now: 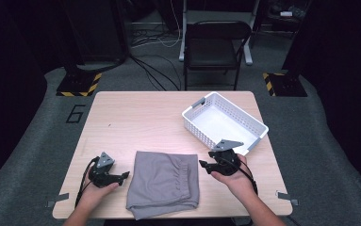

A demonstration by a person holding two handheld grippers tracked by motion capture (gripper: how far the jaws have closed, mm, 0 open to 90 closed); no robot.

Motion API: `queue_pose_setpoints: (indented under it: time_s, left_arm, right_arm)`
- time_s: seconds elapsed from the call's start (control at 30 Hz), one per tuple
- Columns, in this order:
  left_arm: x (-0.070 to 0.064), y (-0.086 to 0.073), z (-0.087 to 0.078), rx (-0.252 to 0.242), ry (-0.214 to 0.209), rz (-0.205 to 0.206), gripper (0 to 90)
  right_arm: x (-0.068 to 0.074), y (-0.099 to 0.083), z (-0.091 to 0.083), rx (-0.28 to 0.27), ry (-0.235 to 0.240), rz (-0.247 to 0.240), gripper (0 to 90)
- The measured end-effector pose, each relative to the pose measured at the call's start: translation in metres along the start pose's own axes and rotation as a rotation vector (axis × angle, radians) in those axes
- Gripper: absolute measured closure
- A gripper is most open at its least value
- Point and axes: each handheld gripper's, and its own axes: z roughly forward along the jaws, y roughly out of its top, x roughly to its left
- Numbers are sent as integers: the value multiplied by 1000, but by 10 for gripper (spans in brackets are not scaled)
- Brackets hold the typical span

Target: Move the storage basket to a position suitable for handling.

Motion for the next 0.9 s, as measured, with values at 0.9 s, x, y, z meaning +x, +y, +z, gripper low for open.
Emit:
queue_pose_setpoints:
  time_s: [0.9]
  left_arm:
    - [0, 0, 0, 0, 1, 2, 142]
  right_arm:
    - [-36, 1, -39, -33, -104, 94, 429]
